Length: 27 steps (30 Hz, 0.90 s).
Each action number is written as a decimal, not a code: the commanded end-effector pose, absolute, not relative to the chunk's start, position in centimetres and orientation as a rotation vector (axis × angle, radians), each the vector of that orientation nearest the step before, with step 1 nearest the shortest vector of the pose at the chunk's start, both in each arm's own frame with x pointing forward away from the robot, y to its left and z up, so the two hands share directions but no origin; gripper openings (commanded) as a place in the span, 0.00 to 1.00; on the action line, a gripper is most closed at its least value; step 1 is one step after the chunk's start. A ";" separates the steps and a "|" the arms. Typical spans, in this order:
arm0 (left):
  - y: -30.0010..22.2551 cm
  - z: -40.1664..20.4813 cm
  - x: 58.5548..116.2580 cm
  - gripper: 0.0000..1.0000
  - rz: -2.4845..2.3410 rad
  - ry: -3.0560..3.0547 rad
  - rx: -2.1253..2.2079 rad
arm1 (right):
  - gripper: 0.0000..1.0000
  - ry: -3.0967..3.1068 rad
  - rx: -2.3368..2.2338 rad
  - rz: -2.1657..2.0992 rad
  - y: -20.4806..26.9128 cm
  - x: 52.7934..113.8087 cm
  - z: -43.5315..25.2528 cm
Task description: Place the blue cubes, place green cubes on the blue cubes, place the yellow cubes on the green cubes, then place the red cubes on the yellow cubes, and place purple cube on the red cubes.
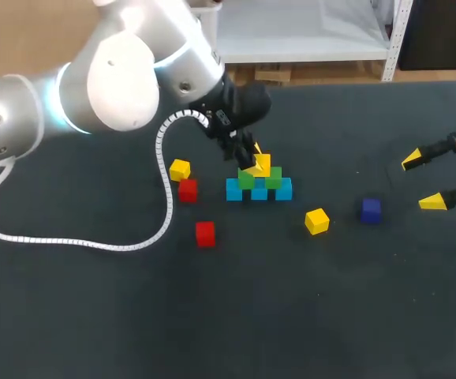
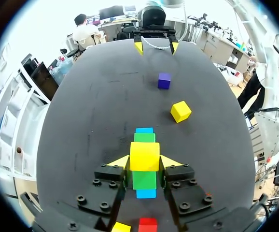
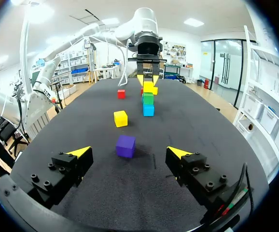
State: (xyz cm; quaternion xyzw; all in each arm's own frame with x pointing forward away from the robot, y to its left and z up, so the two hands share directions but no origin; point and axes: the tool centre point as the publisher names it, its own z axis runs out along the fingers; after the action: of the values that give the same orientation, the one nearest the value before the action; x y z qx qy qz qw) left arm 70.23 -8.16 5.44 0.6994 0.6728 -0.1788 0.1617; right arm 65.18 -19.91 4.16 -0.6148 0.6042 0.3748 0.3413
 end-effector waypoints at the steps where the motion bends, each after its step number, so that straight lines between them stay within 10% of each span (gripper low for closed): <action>1: -8.2 5.4 70.3 0.00 -0.510 1.923 1.995 | 1.00 1.570 -1.599 0.975 -19.9 65.2 4.1; 17: -7.9 5.2 70.3 0.08 -0.510 1.930 1.992 | 1.00 1.570 -1.599 0.975 -19.9 65.2 4.1; 27: -7.9 5.2 70.2 0.36 -0.515 1.932 1.991 | 1.00 1.570 -1.599 0.975 -19.9 65.2 4.1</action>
State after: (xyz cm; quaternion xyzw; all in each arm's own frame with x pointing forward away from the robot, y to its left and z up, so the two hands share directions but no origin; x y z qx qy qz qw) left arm 70.20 -7.92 5.19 0.6963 0.6762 -0.1800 0.1597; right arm 65.18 -19.91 4.16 -0.6148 0.6042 0.3748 0.3413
